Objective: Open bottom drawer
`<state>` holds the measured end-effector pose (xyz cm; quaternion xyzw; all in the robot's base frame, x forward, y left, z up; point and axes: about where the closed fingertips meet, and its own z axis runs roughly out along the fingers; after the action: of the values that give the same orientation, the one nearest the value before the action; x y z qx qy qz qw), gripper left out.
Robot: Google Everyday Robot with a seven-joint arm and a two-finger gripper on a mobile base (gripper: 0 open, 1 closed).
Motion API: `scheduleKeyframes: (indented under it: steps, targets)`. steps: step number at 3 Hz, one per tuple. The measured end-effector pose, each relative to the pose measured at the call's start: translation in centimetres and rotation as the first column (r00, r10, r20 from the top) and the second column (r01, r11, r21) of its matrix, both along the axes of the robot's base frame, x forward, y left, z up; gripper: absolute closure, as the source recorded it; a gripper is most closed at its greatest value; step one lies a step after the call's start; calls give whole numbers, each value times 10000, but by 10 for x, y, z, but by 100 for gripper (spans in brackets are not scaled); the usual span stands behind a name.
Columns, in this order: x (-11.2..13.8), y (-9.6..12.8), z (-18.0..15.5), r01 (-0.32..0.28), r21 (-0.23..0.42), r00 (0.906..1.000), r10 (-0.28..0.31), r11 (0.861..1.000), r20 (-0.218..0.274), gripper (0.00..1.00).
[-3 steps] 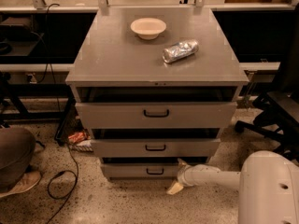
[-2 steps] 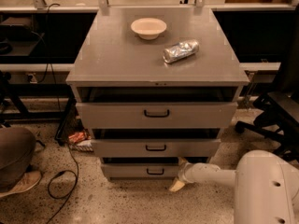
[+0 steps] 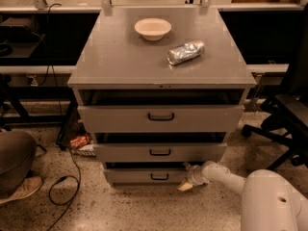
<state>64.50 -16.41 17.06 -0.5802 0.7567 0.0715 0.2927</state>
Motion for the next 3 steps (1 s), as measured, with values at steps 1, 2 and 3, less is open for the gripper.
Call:
scheduleKeyframes:
  steps: [1,2,3]
  targets:
    - [1,-10,0,220,197,9997,-218,9996,-125,56]
    - [1,-10,2,220,197,9997,-218,9996,-125,78]
    - [-1,-10,5,219,196,9997,-216,9996,-127,100]
